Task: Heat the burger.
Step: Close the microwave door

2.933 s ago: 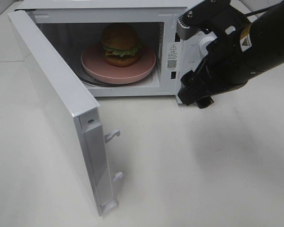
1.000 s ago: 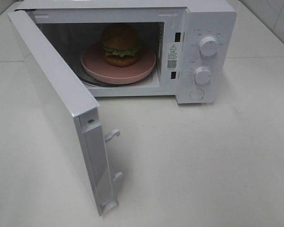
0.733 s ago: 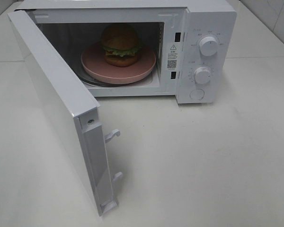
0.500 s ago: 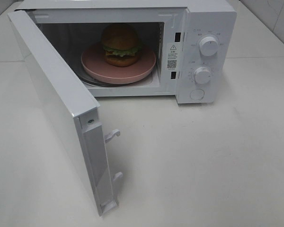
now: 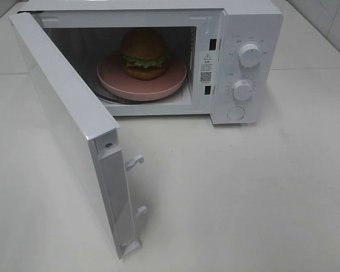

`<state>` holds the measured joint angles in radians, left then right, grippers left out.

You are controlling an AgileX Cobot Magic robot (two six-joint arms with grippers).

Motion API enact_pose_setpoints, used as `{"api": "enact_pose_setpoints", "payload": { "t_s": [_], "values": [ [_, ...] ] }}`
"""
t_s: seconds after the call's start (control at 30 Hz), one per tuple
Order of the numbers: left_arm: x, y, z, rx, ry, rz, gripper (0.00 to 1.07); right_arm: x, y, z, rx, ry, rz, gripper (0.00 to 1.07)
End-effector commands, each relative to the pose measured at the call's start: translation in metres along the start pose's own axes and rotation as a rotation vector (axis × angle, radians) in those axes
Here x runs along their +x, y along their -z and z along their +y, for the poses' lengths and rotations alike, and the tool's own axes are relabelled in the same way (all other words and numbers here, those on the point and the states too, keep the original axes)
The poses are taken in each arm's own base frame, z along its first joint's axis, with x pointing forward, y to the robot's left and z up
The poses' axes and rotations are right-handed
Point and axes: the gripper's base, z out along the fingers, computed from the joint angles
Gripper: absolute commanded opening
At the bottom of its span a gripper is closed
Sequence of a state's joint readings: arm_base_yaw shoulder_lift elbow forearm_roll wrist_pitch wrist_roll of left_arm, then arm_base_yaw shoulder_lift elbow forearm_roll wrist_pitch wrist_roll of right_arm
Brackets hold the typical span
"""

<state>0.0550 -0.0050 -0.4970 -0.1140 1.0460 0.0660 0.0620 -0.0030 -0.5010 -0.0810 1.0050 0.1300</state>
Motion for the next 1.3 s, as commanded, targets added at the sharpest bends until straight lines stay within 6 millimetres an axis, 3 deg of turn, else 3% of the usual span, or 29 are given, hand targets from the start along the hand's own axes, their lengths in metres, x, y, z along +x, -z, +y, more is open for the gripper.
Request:
{"api": "enact_pose_setpoints", "payload": {
  "t_s": [0.03,1.13,1.3],
  "values": [
    [0.0011,0.0024,-0.0003,0.000,0.003,-0.028,1.00,0.0022,0.0037,0.0000,0.000,0.007,-0.030,0.76],
    [0.0011,0.0024,-0.0004,0.001,0.003,-0.028,1.00,0.0022,0.0037,0.0000,0.000,0.007,-0.030,0.76],
    [-0.0060,0.0081,-0.0032,0.027,0.017,-0.078,0.98,0.0022,0.0037,0.0000,0.000,0.007,-0.030,0.76]
  ]
}}
